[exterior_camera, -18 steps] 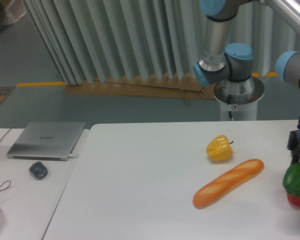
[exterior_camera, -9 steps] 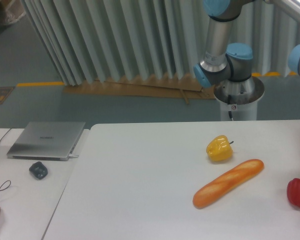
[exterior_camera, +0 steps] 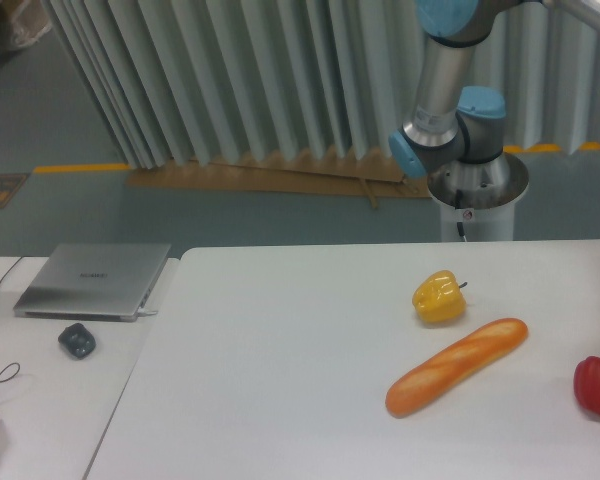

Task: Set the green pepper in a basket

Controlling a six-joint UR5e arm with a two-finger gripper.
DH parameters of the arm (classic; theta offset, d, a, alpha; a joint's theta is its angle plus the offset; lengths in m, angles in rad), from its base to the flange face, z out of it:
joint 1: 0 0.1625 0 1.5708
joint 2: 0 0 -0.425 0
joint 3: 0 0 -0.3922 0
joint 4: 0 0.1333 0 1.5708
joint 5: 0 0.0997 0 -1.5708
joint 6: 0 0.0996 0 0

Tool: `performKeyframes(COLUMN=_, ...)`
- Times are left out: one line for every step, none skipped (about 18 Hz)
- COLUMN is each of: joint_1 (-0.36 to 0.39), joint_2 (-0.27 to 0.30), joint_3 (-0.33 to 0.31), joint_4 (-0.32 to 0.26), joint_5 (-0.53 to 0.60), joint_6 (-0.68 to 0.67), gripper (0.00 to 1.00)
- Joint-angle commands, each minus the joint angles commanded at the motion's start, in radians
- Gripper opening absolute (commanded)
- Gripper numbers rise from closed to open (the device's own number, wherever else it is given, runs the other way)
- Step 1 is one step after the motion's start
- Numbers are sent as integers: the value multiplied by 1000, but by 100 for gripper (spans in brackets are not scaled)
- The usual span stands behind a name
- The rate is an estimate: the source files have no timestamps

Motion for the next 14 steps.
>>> performKeyframes(joint_1=5, joint_2=-6, joint_3=2, joint_4=0, joint_5=-2, joint_6=2, gripper=47)
performKeyframes(joint_1=5, joint_2=-14, joint_3=5, joint_4=2, joint_5=-2, joint_6=2, gripper=47)
performKeyframes(joint_1=5, joint_2=-20, joint_3=6, joint_4=6, joint_5=-2, joint_6=2, gripper=47)
performKeyframes(joint_1=5, joint_2=-31, joint_3=6, joint_4=27, joint_5=-2, joint_6=2, gripper=47)
performKeyframes(joint_1=3, joint_2=-37, joint_3=6, joint_4=47, joint_5=-2, joint_6=2, gripper=48)
performKeyframes(joint_1=5, joint_2=-44, joint_3=6, joint_4=52, joint_5=-2, joint_6=3, gripper=48)
performKeyframes(joint_1=3, joint_2=-55, joint_3=9, joint_4=54, joint_5=-3, joint_6=3, gripper=48)
performKeyframes(joint_1=3, joint_2=-69, joint_3=15, joint_4=58, joint_5=-3, joint_6=3, gripper=47)
performKeyframes(joint_1=5, joint_2=-78, joint_3=15, joint_4=67, joint_5=-3, joint_6=3, gripper=47)
performKeyframes(joint_1=3, joint_2=-84, joint_3=17, joint_4=78, joint_5=-3, joint_6=3, gripper=48)
performKeyframes(joint_1=5, joint_2=-87, joint_3=18, joint_4=81, joint_5=-3, joint_6=3, gripper=48)
performKeyframes(joint_1=3, joint_2=-89, joint_3=18, joint_4=81, joint_5=-3, joint_6=3, gripper=48)
performKeyframes(joint_1=3, joint_2=-95, joint_3=20, joint_4=83, joint_5=-3, joint_6=2, gripper=48)
performKeyframes(joint_1=3, joint_2=-101, joint_3=20, joint_4=83, joint_5=-3, joint_6=2, gripper=48)
